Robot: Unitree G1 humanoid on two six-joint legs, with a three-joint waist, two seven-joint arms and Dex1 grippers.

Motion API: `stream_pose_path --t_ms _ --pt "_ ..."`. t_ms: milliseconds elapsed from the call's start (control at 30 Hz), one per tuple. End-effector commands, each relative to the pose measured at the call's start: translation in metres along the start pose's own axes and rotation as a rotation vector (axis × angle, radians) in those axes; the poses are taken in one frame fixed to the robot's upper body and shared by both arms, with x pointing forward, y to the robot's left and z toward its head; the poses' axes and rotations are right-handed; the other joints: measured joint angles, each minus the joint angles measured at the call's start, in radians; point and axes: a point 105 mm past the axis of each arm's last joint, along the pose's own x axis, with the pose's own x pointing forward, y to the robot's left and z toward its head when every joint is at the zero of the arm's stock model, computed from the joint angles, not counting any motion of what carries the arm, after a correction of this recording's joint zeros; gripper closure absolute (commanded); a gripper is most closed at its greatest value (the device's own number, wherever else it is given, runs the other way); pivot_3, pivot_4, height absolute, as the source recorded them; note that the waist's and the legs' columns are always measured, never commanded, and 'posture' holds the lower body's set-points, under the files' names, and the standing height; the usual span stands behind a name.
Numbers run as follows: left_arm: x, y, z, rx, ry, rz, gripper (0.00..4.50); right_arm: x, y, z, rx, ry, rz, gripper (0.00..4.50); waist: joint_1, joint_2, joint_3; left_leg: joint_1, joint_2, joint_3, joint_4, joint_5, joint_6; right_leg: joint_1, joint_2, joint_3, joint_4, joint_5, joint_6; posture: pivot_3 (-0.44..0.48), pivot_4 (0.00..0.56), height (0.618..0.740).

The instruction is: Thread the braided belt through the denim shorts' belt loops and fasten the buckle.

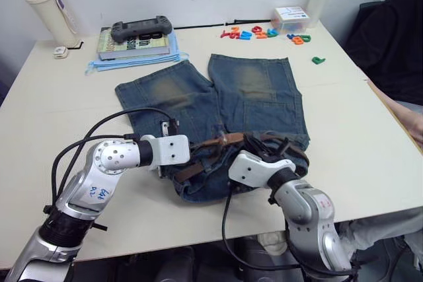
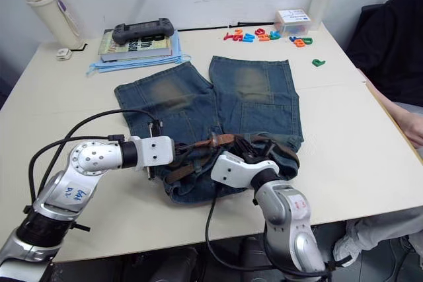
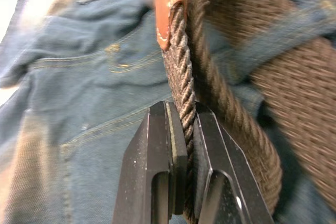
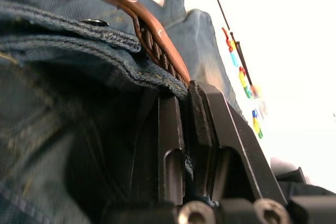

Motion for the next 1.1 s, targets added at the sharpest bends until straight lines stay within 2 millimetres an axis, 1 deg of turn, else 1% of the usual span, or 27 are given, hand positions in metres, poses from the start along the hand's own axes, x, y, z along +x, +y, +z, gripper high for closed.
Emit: stream_pose_path --t_ms 33,167,367,433,567,700,800,967,1067,1100 --pt "-0.005 0.0 0.009 0.047 -0.028 -0.009 4.5 0.0 -0.01 0.014 -0.019 -0.056 -0.047 4.42 0.0 0.0 0.0 0.0 0.0 0.0 0.0 0.0 0.0 0.0 0.0 0.0 0.0 0.0 0.0 0.0 0.15 0.707" --pt "-0.004 0.002 0.012 0.037 -0.034 0.004 4.5 0.002 -0.008 0.018 -0.037 -0.085 -0.032 4.42 -0.001 0.0 0.0 0.0 0.0 0.0 0.0 0.0 0.0 0.0 0.0 0.0 0.0 0.0 0.0 0.0 0.15 0.707" --pt "-0.002 0.003 0.009 0.024 -0.02 0.021 4.5 0.001 -0.004 0.019 -0.044 -0.097 -0.009 4.42 -0.001 0.0 0.0 0.0 0.0 0.0 0.0 0.0 0.0 0.0 0.0 0.0 0.0 0.0 0.0 0.0 0.15 0.707" --pt "0.0 0.008 0.012 0.009 -0.032 0.049 4.5 0.0 -0.002 0.02 -0.043 -0.101 -0.001 4.42 -0.001 0.0 0.0 0.0 0.0 0.0 0.0 0.0 0.0 0.0 0.0 0.0 0.0 0.0 0.0 0.0 0.15 0.707" --pt "-0.001 0.009 0.013 -0.009 -0.039 0.069 4.5 -0.001 0.001 0.02 -0.039 -0.101 0.008 4.42 -0.001 0.0 0.0 0.0 0.0 0.0 0.0 0.0 0.0 0.0 0.0 0.0 0.001 0.0 0.0 0.0 0.15 0.707" --pt "-0.001 0.007 0.012 0.002 -0.028 0.06 4.5 -0.002 0.002 0.019 -0.037 -0.099 0.012 4.42 -0.002 0.0 0.0 0.0 0.0 0.0 0.0 0.0 0.0 0.0 0.0 0.0 0.001 0.0 0.0 0.0 0.15 0.707" --pt "0.0 0.005 0.015 0.023 -0.042 0.044 4.5 -0.002 0.003 0.02 -0.039 -0.102 0.019 4.42 -0.001 0.0 0.0 0.0 0.0 0.0 0.0 0.0 0.0 0.0 0.0 0.0 0.001 0.0 0.0 0.0 0.15 0.707" --pt "0.016 -0.002 0.024 0.047 -0.068 0.006 4.5 -0.001 0.003 0.021 -0.042 -0.108 0.022 4.42 0.001 0.0 0.0 0.0 0.0 0.0 0.0 0.0 0.0 0.0 0.0 0.0 0.001 0.0 0.0 0.0 0.15 0.707" --pt "0.017 -0.009 0.02 0.109 -0.031 -0.042 4.5 -0.002 0.003 0.021 -0.042 -0.105 0.025 4.42 -0.002 0.0 0.0 0.0 0.0 0.0 0.0 0.0 0.0 0.0 0.0 0.0 0.001 0.0 0.0 0.0 0.15 0.707" --pt "0.016 -0.008 0.017 0.123 -0.015 -0.042 4.5 -0.002 0.003 0.02 -0.037 -0.103 0.024 4.42 -0.002 0.0 0.0 0.0 0.0 0.0 0.0 0.0 0.0 0.0 0.0 0.0 0.001 0.0 0.0 0.0 0.15 0.707"
